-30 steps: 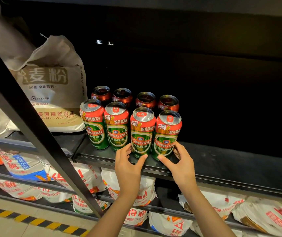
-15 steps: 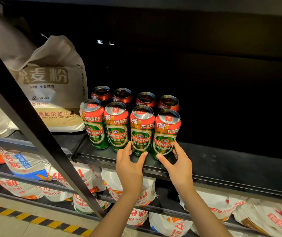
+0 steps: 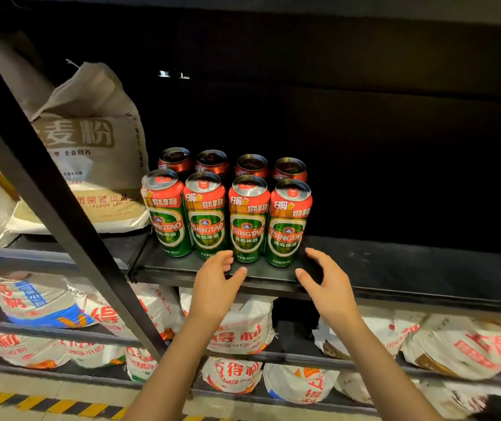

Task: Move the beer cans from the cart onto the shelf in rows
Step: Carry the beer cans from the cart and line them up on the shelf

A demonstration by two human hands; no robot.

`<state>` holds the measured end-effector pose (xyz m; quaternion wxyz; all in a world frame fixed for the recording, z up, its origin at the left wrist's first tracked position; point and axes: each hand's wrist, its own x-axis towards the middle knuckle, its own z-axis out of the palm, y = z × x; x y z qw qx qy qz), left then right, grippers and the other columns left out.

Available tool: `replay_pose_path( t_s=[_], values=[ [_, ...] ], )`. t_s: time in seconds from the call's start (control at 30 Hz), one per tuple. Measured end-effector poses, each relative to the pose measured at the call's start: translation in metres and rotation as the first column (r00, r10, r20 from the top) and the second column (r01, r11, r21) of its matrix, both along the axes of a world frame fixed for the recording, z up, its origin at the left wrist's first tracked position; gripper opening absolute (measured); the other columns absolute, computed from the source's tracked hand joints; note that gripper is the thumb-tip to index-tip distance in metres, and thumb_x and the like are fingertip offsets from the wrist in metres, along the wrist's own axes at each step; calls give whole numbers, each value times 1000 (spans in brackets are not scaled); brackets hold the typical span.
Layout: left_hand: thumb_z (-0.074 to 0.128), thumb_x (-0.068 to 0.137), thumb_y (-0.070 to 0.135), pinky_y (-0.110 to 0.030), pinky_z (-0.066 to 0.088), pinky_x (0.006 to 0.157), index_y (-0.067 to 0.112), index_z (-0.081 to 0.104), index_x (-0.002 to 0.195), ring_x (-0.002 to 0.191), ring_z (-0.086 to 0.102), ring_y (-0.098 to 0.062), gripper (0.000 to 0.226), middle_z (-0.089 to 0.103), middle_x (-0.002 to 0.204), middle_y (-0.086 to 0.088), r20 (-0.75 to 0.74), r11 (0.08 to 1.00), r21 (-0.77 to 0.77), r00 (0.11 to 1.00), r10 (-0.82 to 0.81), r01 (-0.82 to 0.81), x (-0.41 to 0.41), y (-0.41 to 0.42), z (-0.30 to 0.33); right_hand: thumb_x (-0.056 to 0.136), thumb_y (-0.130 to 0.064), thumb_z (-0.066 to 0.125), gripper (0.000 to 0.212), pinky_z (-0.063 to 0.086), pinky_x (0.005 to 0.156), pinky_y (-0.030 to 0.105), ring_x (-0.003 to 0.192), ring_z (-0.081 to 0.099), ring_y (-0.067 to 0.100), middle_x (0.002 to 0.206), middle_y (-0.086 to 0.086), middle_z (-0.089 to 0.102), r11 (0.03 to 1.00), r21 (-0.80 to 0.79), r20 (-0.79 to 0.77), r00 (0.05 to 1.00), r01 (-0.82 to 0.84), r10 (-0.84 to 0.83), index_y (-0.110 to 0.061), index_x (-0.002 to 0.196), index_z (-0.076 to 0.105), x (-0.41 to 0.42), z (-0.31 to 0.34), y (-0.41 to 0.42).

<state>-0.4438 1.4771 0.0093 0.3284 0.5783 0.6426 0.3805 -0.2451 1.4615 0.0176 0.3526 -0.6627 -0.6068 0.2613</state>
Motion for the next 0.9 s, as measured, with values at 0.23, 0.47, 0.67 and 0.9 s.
replay_pose_path(
  t_s=[0.23,0.47,0.67,0.9],
  values=[
    [62,88,17,-36,48,94,14,60,115,97,60,-15,27,65,107,-3,19,946,-109,952,-307,307,-5,-51,21,93,-28,56,32,39,91,17,108,48,2,124,-11,55,992,-73,144,985,104,-93,-22,124,56,23,5,-123],
    [59,91,18,-11,40,80,21,60,116,101,55,-6,25,60,111,9,-52,663,-174,665,-745,728,55,-138,-1,92,-33,58,29,37,72,9,91,52,2,120,-16,56,836,-170,176,851,522,-496,-27,120,58,32,-24,-304],
    [57,91,24,-7,36,86,25,58,122,108,52,-3,31,56,117,14,-212,188,-181,148,-966,965,123,-243,-4,90,-28,62,24,35,84,15,108,53,2,113,-20,57,485,-244,133,525,839,-841,-28,114,61,9,-31,-476],
    [57,91,32,-8,34,84,30,53,127,108,50,2,36,55,120,16,-274,-189,-140,-221,-936,972,156,-383,8,90,-30,61,24,37,82,14,109,52,0,112,-20,57,175,-221,75,196,959,-978,-29,114,59,-44,-24,-626]
  ],
)
